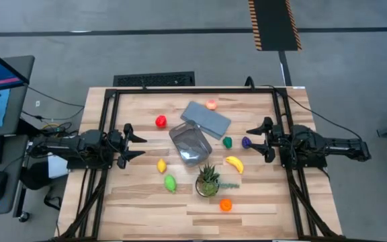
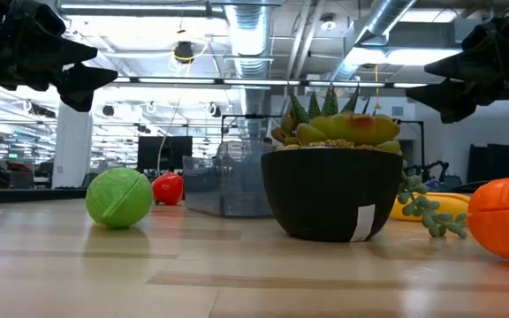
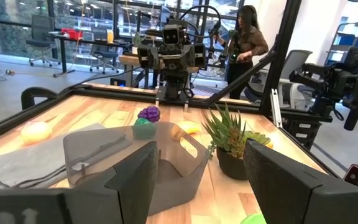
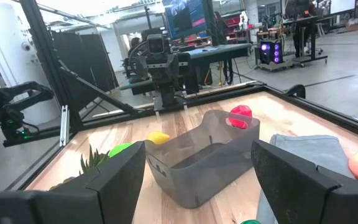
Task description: Pick and placing Produce into tupperware
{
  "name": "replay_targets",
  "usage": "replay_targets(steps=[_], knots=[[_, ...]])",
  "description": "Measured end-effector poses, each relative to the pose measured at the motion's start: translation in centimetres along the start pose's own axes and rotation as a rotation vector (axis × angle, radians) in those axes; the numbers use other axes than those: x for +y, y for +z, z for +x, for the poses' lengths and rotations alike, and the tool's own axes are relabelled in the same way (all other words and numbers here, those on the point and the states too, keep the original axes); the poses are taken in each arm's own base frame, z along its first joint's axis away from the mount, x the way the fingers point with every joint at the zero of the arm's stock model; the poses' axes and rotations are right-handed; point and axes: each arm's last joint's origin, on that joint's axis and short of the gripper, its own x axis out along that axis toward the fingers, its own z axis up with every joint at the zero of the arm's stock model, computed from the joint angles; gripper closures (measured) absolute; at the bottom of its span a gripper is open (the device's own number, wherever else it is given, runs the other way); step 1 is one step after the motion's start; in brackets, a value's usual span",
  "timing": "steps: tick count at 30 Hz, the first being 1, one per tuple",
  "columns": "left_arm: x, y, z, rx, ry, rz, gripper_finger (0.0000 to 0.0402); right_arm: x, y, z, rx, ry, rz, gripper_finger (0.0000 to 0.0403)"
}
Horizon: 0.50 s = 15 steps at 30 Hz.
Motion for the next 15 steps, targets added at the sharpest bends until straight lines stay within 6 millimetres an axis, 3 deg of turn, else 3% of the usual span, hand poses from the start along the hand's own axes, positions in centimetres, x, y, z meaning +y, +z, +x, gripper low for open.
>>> replay_targets(steps=[15], knots=[[0.0,-0.01,0.0,0.0,0.0,0.0,0.0175,0.0,0.0,0.0,0.0,0.0,0.0,0.0086]])
